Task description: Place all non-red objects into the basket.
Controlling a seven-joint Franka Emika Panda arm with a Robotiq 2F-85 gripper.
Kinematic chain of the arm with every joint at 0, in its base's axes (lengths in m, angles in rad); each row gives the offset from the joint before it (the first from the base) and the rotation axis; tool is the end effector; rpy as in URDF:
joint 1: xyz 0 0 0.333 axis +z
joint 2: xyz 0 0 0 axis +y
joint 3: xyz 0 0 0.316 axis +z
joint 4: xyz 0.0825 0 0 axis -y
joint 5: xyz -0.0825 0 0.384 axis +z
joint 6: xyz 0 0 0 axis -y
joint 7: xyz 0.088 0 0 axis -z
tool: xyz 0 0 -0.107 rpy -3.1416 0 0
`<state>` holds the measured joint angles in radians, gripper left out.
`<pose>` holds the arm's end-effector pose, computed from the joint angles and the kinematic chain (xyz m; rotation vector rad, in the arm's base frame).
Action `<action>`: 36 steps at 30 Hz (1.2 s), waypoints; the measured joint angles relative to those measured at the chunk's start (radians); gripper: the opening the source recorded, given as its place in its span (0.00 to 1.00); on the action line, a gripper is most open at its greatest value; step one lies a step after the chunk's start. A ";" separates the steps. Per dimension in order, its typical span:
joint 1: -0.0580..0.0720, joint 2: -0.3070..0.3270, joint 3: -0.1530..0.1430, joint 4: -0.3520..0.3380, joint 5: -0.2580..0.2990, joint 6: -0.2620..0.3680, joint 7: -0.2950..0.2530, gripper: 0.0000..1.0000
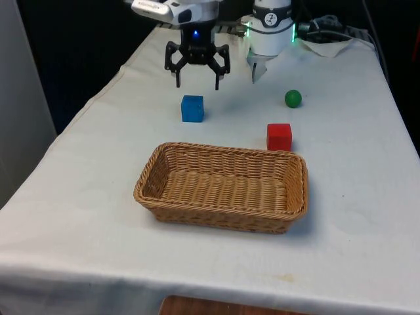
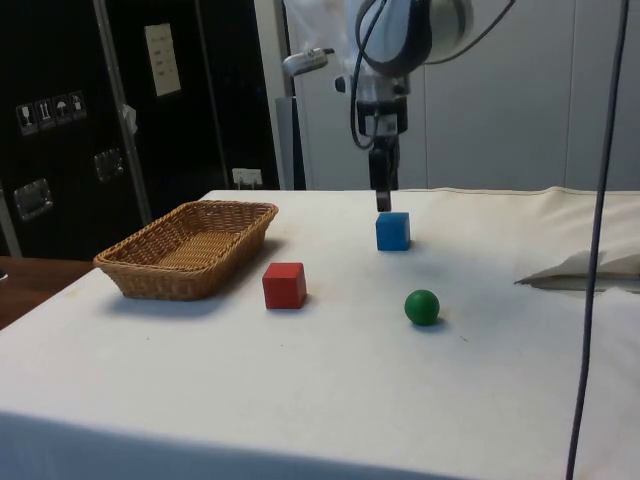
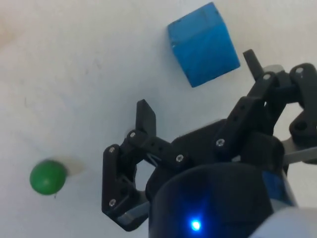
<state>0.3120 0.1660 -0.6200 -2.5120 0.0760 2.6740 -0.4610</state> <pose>0.4451 -0.1510 0.2320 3.0706 0.1436 0.0075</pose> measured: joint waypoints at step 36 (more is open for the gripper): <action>-0.003 0.186 0.013 0.057 0.252 0.053 -0.126 1.00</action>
<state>0.3090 0.3520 -0.6070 -2.4550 0.3280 2.7270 -0.5870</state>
